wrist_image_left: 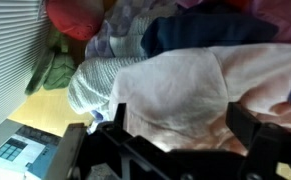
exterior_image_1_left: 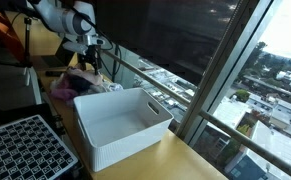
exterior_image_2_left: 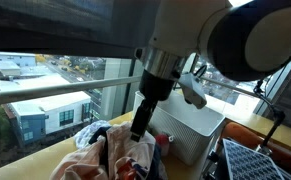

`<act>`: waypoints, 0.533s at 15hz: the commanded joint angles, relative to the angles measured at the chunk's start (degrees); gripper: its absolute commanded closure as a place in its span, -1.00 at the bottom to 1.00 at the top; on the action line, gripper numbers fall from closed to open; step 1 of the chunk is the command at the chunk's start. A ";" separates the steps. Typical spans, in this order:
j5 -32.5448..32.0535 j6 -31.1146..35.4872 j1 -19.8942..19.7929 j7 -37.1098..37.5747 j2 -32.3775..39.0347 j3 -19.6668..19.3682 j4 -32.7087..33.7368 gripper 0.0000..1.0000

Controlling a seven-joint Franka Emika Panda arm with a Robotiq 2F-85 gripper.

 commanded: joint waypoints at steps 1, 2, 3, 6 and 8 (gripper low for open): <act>0.67 10.46 -1.11 -0.28 3.03 -1.43 -5.05 -1.00; 0.75 12.15 -1.17 -0.38 4.10 -1.98 -5.93 -1.00; 1.01 13.23 -1.17 -0.54 5.13 -2.48 -6.48 -1.00; 1.16 13.63 -0.89 -1.13 6.83 -3.69 -7.50 -0.45; 1.28 12.80 -1.00 -1.48 6.36 -3.89 -7.98 -0.17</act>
